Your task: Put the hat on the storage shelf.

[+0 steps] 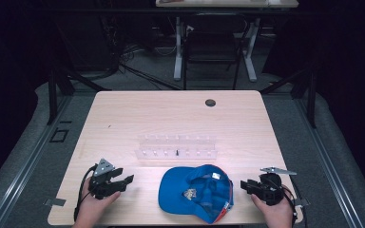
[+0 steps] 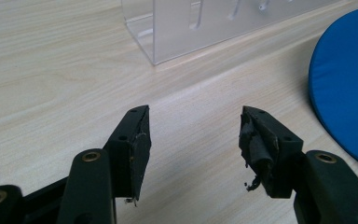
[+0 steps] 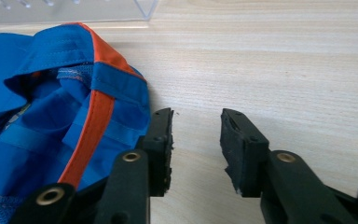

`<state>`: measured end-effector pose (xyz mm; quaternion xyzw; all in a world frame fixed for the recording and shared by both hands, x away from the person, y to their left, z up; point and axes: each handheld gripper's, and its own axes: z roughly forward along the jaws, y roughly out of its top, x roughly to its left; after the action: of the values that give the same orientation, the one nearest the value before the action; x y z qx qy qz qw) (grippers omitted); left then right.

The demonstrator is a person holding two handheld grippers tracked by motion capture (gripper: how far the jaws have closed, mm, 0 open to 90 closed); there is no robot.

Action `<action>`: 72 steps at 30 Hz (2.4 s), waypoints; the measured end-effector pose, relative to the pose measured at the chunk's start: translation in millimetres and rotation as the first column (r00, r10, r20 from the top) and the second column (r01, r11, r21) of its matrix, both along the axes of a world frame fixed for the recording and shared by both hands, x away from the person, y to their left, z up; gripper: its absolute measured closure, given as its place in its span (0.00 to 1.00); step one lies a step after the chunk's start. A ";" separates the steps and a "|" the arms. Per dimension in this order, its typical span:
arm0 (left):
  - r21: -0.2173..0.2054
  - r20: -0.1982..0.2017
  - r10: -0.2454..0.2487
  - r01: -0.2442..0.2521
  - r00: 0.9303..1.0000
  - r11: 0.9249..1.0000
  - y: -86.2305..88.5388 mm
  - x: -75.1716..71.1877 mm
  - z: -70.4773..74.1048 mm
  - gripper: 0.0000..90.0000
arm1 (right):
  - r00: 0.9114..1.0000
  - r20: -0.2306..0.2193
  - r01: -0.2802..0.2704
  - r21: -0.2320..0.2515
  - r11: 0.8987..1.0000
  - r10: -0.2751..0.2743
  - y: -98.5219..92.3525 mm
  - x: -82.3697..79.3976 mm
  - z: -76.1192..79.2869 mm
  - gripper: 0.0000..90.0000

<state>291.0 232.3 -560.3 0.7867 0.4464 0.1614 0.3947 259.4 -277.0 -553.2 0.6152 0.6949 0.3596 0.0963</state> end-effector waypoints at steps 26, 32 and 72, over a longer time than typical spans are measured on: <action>0.019 0.031 -0.007 0.006 0.999 1.000 -2.3 -4.4 2.2 0.55 | 0.999 -0.011 -0.046 0.126 0.991 0.048 3.8 -5.2 15.5 0.71; 0.011 0.011 -0.018 0.018 1.000 1.000 -2.9 -4.1 1.7 0.57 | 0.997 -0.028 -0.067 0.165 0.984 0.073 5.9 -2.8 16.2 0.74; 0.016 -0.003 -0.034 0.034 0.999 0.999 -6.1 -4.0 1.9 0.58 | 0.957 -0.232 -0.084 0.353 0.932 0.174 19.7 5.0 -2.1 0.71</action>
<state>287.0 226.2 -558.5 0.7975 0.4323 0.1574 0.3903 264.4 -257.3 -555.3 0.6168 0.6684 0.3958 -0.1267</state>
